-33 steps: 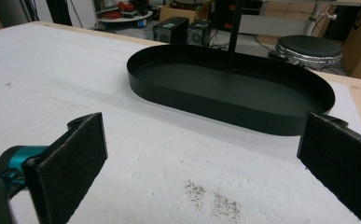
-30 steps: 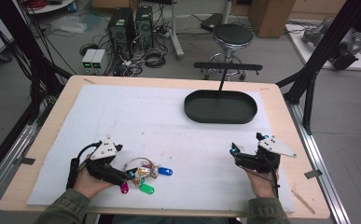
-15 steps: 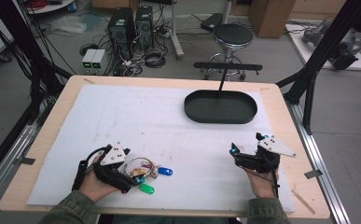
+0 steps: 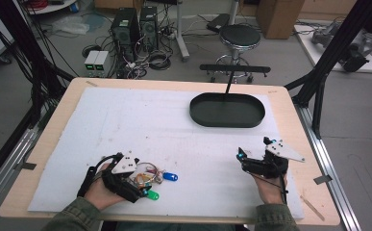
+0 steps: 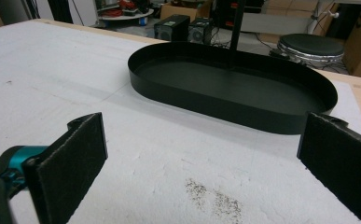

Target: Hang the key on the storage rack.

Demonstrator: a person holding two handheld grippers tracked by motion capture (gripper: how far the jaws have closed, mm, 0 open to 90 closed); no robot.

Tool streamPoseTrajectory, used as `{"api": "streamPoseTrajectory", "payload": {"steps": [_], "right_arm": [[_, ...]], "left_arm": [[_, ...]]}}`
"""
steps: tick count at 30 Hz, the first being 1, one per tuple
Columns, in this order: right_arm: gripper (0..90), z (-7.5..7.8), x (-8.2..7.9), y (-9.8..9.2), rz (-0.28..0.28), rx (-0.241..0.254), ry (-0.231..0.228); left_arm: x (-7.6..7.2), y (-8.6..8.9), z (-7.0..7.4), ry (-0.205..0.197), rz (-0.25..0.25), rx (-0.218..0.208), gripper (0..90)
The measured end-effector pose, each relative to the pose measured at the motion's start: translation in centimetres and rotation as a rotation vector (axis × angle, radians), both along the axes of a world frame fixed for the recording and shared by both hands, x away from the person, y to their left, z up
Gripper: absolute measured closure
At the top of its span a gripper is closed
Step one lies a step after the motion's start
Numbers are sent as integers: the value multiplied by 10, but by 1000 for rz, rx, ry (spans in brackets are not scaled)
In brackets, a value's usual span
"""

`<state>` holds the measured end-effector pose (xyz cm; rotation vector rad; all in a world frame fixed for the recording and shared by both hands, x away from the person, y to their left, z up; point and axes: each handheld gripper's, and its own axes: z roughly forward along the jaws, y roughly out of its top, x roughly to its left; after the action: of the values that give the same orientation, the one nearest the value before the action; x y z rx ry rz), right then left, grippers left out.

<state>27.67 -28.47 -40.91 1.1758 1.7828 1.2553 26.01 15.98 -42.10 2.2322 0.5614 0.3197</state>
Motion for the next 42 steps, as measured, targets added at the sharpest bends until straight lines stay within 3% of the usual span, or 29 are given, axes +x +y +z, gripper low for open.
{"api": "streamPoseTrajectory", "payload": {"steps": [12, 24, 27, 35, 38, 42], "right_arm": [[4, 0, 0, 0, -4, 4, 4], [4, 0, 0, 0, -3, -5, -1], [4, 0, 0, 0, -3, -6, -2], [5, 0, 1, 0, -11, -16, 0], [5, -1, 1, 0, -11, -13, 12], [5, -1, 1, 1, -13, -19, 12]], "left_arm": [[-5, 1, 1, -18, -93, 4, 370], [-6, 1, 0, -22, -120, 11, 555], [-6, 0, -2, -2, -142, 36, 584], [-6, -1, -5, 1, -163, 86, 831], [-2, 1, -6, 23, -182, 72, 837], [-2, 0, -4, 15, -171, 82, 843]]}}
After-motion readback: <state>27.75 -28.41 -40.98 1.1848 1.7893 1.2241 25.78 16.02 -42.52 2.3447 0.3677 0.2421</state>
